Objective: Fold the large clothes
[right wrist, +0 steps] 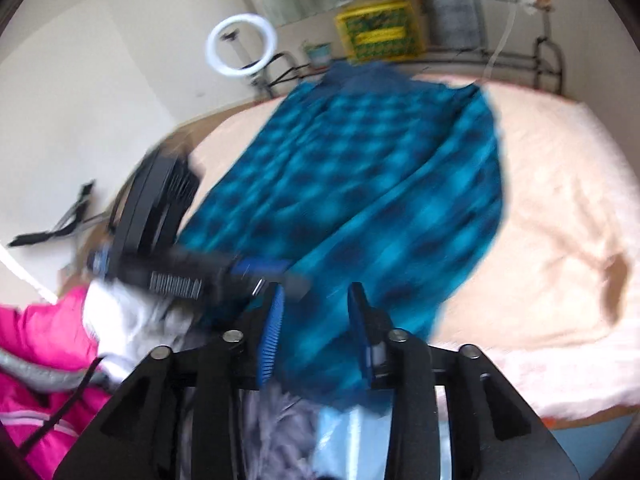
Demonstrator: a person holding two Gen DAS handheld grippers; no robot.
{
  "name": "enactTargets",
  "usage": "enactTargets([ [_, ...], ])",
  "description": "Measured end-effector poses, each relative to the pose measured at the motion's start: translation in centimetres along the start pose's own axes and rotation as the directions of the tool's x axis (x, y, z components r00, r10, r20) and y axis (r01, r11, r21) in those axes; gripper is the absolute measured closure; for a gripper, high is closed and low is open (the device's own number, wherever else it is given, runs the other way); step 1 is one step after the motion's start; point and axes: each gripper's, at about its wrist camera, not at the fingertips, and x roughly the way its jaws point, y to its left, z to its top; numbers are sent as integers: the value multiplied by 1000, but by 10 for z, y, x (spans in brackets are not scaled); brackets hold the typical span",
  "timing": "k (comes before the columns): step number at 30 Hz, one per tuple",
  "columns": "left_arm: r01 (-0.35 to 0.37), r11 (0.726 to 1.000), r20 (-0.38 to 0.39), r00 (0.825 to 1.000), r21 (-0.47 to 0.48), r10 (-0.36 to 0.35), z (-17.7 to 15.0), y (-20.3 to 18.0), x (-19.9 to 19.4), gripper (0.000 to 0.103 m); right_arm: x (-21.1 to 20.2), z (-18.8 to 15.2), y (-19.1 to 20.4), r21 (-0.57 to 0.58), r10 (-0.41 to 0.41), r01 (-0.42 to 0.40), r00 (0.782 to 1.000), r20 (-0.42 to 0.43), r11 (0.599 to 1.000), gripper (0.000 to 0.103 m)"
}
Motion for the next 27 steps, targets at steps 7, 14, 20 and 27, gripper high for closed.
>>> enactTargets([
  [7, 33, 998, 41, 999, 44, -35, -6, -7, -4, 99, 27, 78, -45, 36, -138, 137, 989, 43, 990, 70],
  [14, 117, 989, 65, 990, 92, -123, -7, -22, -18, 101, 87, 138, -103, 144, -192, 187, 981, 23, 972, 70],
  [20, 172, 977, 58, 982, 127, -180, -5, -40, -20, 101, 134, 182, -139, 170, -281, 277, 960, -4, 946, 69],
  [27, 149, 977, 56, 986, 153, -160, 3, -45, -18, 101, 185, 226, -173, 247, -314, 315, 948, -43, 916, 67],
])
